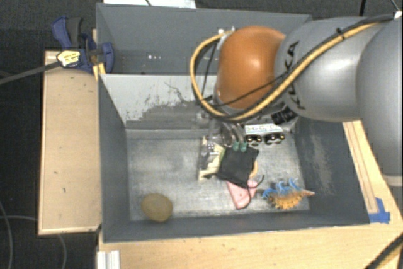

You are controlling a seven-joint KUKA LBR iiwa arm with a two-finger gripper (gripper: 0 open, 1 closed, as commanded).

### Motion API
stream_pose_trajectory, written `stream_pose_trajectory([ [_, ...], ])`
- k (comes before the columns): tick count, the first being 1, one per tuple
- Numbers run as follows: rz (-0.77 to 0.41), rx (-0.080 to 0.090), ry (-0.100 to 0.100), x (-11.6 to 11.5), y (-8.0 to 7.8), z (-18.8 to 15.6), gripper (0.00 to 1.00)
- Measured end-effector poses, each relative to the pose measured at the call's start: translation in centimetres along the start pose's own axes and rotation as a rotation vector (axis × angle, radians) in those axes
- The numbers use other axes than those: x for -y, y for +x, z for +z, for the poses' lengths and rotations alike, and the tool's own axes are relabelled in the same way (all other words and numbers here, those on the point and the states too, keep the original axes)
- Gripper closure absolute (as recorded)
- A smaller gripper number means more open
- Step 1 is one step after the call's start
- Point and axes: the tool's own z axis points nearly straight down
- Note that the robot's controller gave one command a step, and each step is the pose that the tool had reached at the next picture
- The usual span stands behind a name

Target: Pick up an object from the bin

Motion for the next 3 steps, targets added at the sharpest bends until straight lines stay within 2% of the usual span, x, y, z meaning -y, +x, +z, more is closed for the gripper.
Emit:
stream_pose_trajectory([
  [1,-0.073,0.006,0.0,-0.2,-0.7,4.8,0.0],
  [2,-0.107,0.002,-0.002,4.5,0.1,7.1,0.0],
  [3,-0.15,0.009,0.004,5.3,1.3,7.5,1.0],
])
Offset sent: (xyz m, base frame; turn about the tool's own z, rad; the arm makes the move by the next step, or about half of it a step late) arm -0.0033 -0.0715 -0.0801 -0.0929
